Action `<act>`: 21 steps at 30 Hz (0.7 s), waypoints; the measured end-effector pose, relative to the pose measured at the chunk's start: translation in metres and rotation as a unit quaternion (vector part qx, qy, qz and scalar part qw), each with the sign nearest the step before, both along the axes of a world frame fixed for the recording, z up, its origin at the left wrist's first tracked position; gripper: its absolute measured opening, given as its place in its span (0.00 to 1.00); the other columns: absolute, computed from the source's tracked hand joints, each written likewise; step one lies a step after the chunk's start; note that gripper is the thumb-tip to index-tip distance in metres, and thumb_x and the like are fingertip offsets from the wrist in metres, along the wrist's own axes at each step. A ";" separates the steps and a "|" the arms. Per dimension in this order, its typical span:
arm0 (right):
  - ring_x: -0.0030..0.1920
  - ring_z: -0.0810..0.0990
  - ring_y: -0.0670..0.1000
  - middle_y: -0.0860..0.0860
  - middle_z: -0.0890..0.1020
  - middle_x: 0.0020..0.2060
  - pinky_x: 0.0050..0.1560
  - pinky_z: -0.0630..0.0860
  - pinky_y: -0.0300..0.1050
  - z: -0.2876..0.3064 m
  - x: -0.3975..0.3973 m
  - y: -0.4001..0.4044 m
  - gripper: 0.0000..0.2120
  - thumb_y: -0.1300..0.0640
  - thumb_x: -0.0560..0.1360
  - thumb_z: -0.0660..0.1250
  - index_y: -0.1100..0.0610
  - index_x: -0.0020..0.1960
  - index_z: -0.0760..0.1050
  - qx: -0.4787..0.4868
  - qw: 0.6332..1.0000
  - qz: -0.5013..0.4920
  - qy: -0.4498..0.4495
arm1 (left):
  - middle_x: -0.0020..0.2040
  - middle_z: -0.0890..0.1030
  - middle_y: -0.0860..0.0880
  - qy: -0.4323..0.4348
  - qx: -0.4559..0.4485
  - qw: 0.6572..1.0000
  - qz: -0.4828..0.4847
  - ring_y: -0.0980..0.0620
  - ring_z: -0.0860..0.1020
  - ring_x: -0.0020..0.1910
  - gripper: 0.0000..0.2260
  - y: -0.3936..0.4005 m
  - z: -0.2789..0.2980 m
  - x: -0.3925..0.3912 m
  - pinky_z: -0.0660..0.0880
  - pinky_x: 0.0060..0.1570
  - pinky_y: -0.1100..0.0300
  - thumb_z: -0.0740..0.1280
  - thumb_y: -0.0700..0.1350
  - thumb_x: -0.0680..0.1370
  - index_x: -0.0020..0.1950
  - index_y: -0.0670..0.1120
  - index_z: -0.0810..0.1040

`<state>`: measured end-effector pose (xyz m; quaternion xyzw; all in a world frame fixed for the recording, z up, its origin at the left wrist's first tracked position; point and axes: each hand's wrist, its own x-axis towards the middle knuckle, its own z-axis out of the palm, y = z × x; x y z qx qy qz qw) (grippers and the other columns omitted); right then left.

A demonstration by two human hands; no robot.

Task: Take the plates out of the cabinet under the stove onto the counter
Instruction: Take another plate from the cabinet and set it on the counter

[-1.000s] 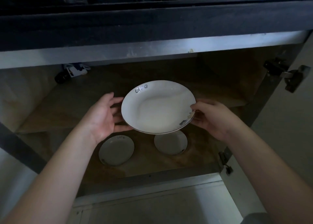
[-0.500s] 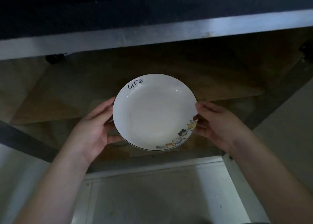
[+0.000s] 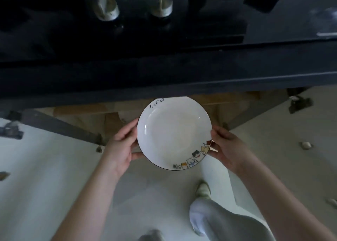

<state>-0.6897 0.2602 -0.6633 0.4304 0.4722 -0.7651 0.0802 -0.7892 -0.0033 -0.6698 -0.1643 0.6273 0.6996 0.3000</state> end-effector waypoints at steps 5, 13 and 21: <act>0.41 0.81 0.51 0.52 0.84 0.39 0.43 0.82 0.49 0.051 0.035 -0.016 0.10 0.62 0.82 0.57 0.58 0.55 0.77 0.004 0.999 0.036 -0.034 | 0.55 0.85 0.57 -0.055 -0.014 0.998 0.027 0.54 0.84 0.45 0.15 -0.013 0.046 0.044 0.80 0.32 0.52 0.63 0.42 0.82 0.54 0.62 0.84; 0.36 0.82 0.46 0.50 0.84 0.37 0.42 0.81 0.46 0.151 0.077 -0.050 0.10 0.59 0.82 0.59 0.56 0.58 0.78 -0.003 0.998 0.054 -0.024 | 0.61 0.82 0.54 -0.072 0.007 0.997 -0.001 0.50 0.82 0.57 0.13 -0.055 0.145 0.095 0.81 0.41 0.48 0.63 0.46 0.83 0.62 0.61 0.80; 0.46 0.83 0.50 0.51 0.85 0.47 0.54 0.79 0.54 0.285 0.130 -0.110 0.13 0.54 0.82 0.60 0.43 0.59 0.80 0.051 0.997 0.049 0.042 | 0.59 0.84 0.52 -0.024 0.028 0.999 -0.001 0.50 0.82 0.56 0.12 -0.107 0.276 0.136 0.81 0.37 0.49 0.65 0.46 0.81 0.63 0.58 0.80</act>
